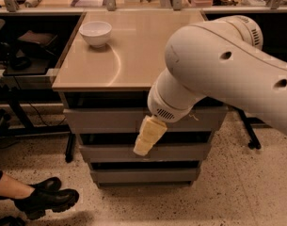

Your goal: Open top drawer

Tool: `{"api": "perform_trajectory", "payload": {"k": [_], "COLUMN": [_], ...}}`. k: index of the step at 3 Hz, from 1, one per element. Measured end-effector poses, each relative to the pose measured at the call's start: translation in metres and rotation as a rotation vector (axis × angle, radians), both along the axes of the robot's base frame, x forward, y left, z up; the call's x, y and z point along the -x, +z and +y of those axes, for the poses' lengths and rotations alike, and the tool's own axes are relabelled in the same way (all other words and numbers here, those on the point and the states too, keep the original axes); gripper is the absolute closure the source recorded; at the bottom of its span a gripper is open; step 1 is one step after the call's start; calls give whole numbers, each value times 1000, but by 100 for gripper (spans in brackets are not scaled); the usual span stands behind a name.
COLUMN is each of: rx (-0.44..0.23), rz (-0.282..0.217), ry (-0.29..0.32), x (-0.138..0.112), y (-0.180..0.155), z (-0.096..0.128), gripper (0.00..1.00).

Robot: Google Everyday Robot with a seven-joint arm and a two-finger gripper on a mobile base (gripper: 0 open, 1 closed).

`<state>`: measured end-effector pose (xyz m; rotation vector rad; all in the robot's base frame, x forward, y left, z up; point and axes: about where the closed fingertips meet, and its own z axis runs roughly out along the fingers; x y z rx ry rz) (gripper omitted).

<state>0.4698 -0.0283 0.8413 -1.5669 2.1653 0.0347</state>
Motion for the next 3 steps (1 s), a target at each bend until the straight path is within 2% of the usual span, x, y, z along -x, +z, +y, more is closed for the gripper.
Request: {"api": "perform_trajectory", "payload": {"k": [1,2,3], "rx": [26,62,65], "rz": [52,91,89], "ry": [-60,-162,-177], "x": [-6,-31,-32], "y": [-40,-97,-97], "z": [-9,-32,-34], "gripper": [0,0,0]}}
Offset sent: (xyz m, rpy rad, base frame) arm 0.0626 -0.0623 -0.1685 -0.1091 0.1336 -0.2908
